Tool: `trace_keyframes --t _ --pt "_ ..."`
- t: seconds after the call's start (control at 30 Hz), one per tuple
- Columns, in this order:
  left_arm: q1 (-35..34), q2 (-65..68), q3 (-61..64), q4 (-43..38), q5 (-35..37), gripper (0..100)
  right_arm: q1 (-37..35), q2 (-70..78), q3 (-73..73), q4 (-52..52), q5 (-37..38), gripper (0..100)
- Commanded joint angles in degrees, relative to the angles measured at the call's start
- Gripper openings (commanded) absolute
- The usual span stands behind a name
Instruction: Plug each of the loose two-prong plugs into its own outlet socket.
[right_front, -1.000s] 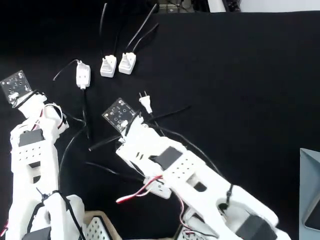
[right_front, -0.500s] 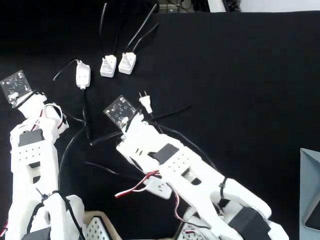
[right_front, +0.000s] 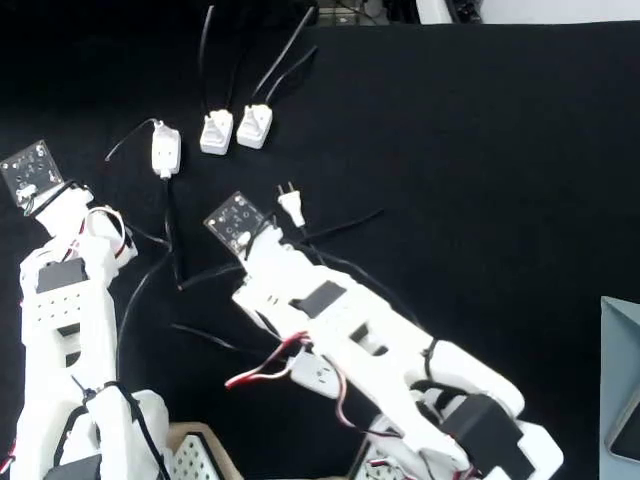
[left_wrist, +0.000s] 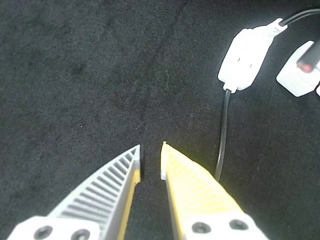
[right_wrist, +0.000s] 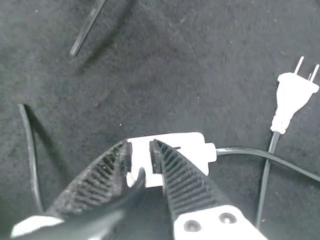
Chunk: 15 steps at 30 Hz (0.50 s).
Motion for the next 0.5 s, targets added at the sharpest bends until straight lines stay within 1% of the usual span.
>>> trace_keyframes --t 0.0,0.07,0.2,0.3,0.37,0.47 --pt "-0.22 -1.58 -0.57 -1.05 0.00 8 0.44 2.51 -2.86 -0.79 2.20 1.1" --pt "-0.22 -1.58 -0.57 -1.05 0.00 8 0.44 4.44 -3.03 -0.88 3.96 1.1" --pt "-0.22 -1.58 -0.48 -1.05 0.00 8 0.53 5.58 -3.03 -2.64 4.31 1.2" --pt "-0.22 -1.58 -0.48 -1.05 0.00 8 0.44 4.62 -4.97 -0.44 4.04 1.6" --pt "-0.22 -1.58 -0.48 -1.05 0.00 12 0.44 2.33 -6.46 3.43 3.96 5.4" --pt "-0.22 -1.58 -0.22 -0.62 0.44 20 0.44 -3.03 -7.69 9.85 2.11 13.6"
